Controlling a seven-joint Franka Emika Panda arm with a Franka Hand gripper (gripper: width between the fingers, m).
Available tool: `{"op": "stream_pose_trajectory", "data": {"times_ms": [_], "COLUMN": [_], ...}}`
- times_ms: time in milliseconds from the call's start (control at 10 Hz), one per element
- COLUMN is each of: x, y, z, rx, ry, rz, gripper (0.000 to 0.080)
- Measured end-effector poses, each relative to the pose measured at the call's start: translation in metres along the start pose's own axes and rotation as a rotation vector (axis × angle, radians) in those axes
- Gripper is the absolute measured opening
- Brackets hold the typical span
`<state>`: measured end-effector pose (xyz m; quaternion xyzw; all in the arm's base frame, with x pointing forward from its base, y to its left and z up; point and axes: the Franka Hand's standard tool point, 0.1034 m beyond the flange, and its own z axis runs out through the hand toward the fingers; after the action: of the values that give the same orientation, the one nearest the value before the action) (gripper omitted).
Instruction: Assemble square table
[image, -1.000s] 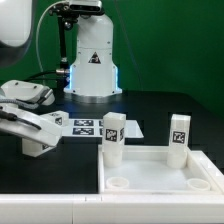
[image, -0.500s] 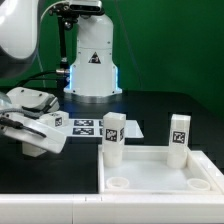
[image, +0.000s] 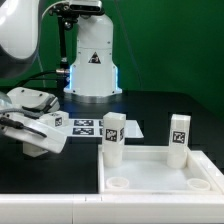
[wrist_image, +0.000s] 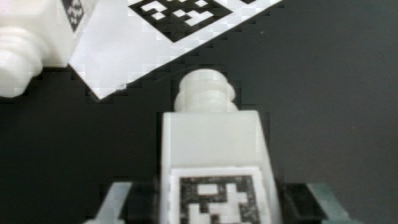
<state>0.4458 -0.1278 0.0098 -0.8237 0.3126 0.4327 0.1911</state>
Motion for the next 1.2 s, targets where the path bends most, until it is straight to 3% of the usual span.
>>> {"op": "stream_pose_trajectory", "data": {"times_ms": [100,200,400,500,600,800,1000,1200], "x": [-0.01,-0.02,-0.026,-0.031,-0.032,-0.028,-0.049,-0.05], "y": [-0.007,-0.017,-0.04,-0.048,-0.045,-0.055,-0.111,-0.141], "z": [-0.013,-0.036,-0.074,-0.075,-0.07,-0.079,-0.108,-0.122], "rx": [0.0,0.005,0.009,0.009,0.011,0.012,0.008,0.014], "ry": [-0.011,-0.002,0.178,0.281,0.314,0.468,0.6,0.758], "rz": [-0.017,-0.045,-0.158,-0.19,-0.184,-0.175,-0.229,-0.256], "gripper": [0.0279,0.0279,0.0279,0.0279,0.0281,0.0281,0.0281,0.0281]}}
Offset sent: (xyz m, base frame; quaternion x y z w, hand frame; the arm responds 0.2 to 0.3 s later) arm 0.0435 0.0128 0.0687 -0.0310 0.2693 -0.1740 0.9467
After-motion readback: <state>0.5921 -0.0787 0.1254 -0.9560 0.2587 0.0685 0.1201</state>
